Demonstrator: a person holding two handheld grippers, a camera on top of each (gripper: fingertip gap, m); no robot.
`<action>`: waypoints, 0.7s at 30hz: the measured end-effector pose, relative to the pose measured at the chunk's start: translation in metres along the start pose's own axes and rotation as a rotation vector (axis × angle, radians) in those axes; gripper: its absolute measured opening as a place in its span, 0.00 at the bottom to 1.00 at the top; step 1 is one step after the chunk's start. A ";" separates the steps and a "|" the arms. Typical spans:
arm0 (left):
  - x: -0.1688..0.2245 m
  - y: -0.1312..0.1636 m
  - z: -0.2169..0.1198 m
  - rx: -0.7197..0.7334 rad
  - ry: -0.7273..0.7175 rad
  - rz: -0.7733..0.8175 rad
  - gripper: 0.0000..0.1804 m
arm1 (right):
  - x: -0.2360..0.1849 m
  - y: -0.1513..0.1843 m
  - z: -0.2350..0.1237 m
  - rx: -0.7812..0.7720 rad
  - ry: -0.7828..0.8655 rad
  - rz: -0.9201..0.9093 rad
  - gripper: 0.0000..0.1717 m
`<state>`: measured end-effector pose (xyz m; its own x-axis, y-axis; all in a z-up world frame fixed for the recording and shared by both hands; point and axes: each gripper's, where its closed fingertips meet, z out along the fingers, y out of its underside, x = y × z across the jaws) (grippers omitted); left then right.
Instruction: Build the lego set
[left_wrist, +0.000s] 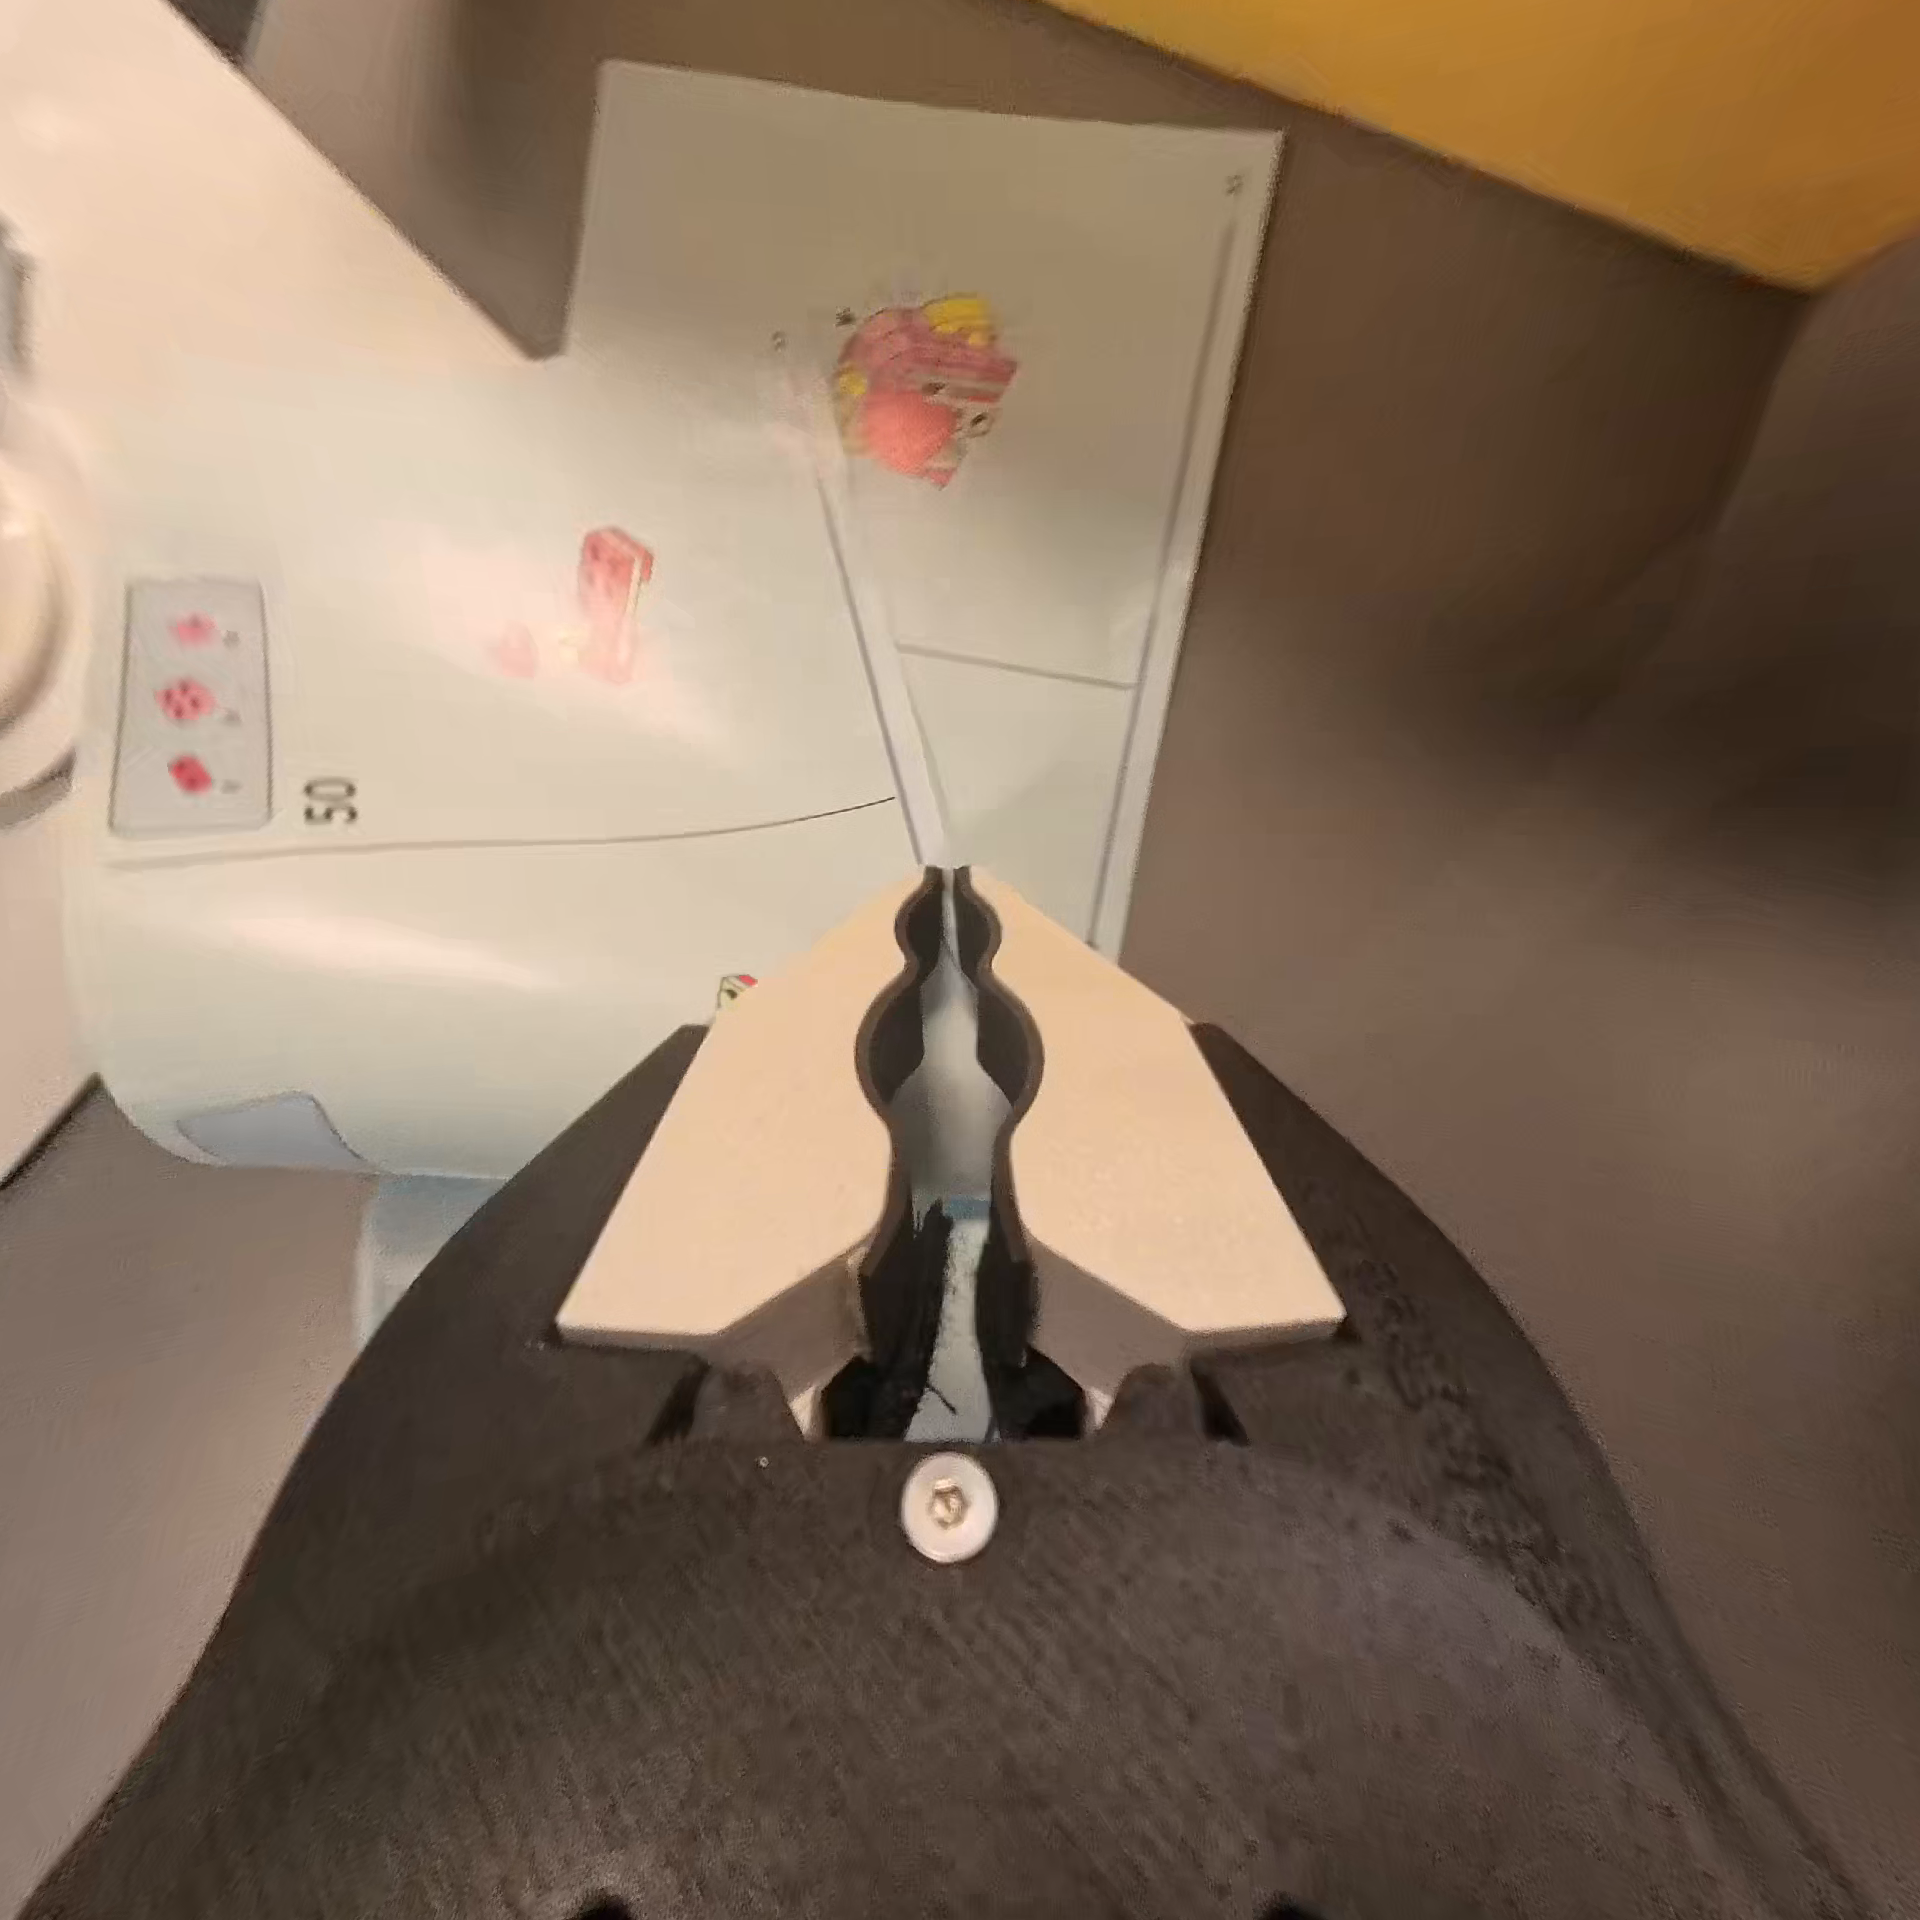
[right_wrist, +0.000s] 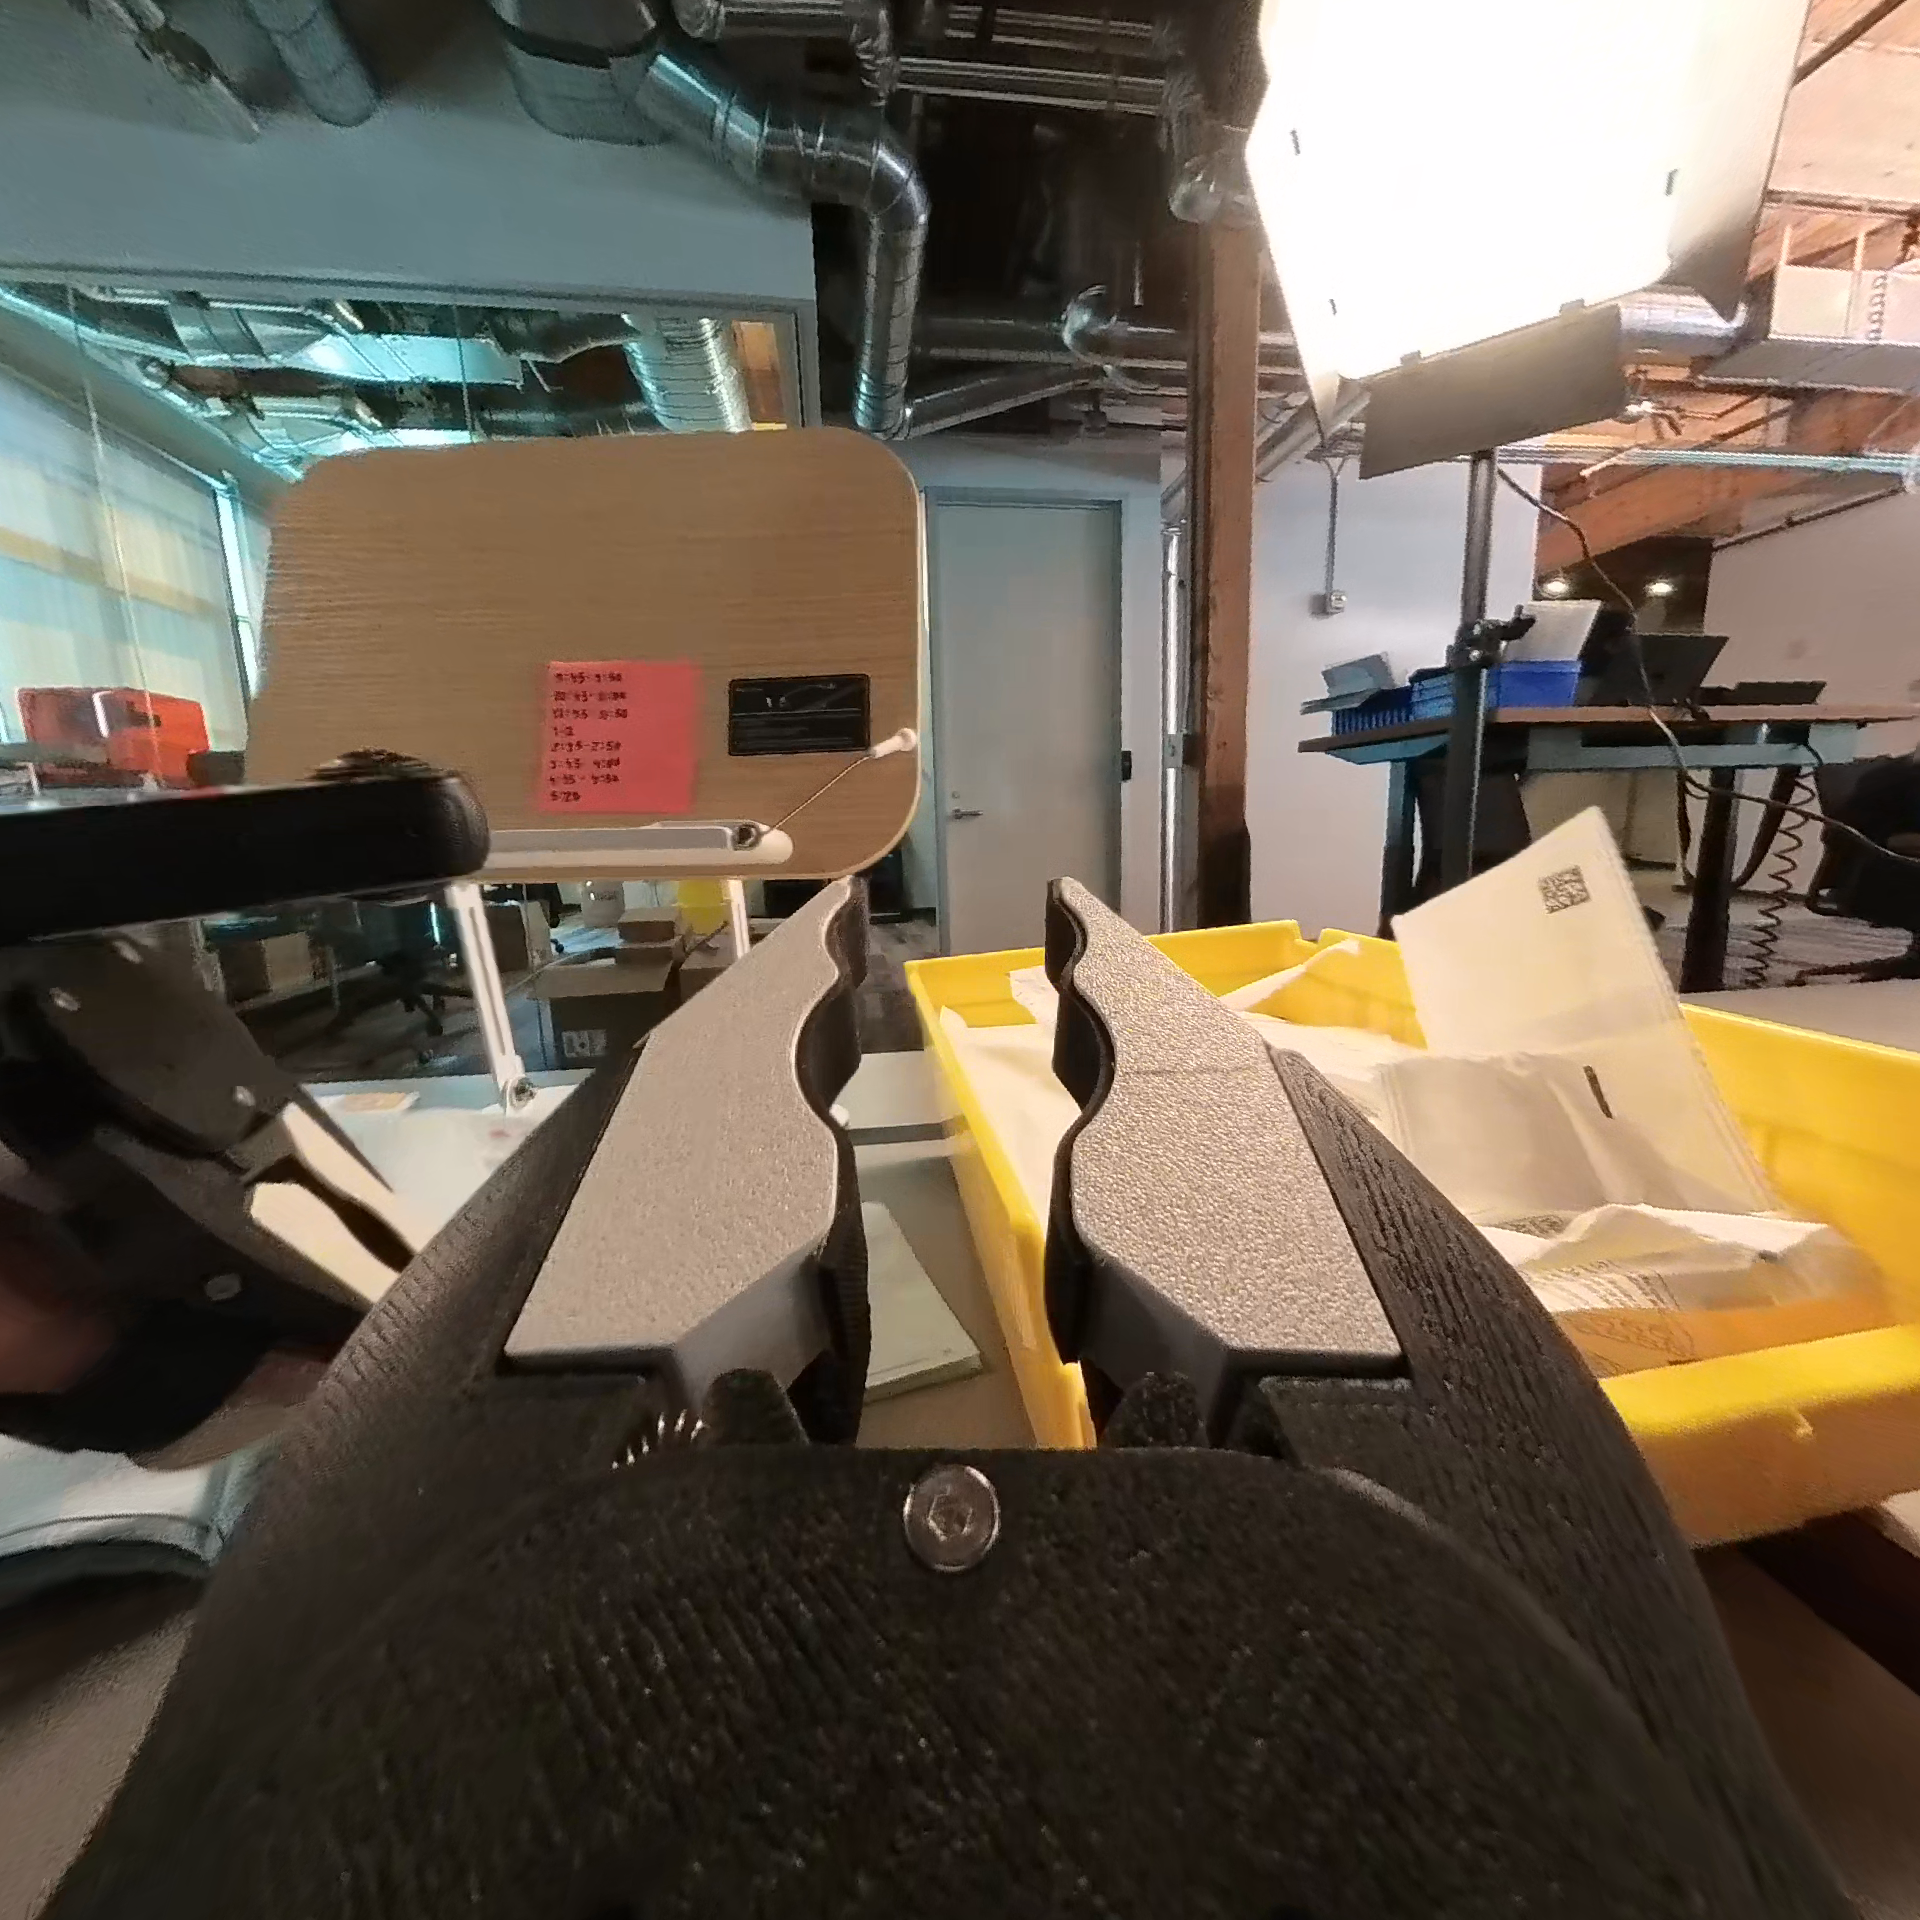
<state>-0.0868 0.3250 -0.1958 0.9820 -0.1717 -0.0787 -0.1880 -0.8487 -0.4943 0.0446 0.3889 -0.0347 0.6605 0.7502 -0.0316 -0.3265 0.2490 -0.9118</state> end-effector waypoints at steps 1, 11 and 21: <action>-0.006 0.003 -0.002 -0.008 -0.063 0.007 0.02 | -0.002 0.000 0.000 -0.002 -0.005 -0.007 0.19; -0.039 0.066 -0.054 -0.091 -0.488 -0.195 0.19 | -0.073 0.015 0.002 -0.074 -0.248 -0.241 0.15; -0.006 0.141 -0.160 0.377 -0.379 -0.536 0.22 | -0.128 0.043 -0.008 -0.160 -0.432 -0.448 0.10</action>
<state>-0.1223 0.1262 -0.1263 0.8890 0.4578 -0.0026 0.2691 -0.5272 -0.8060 -0.0492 0.2988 -0.0734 0.3666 0.7820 0.5042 0.0453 0.5262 -0.8491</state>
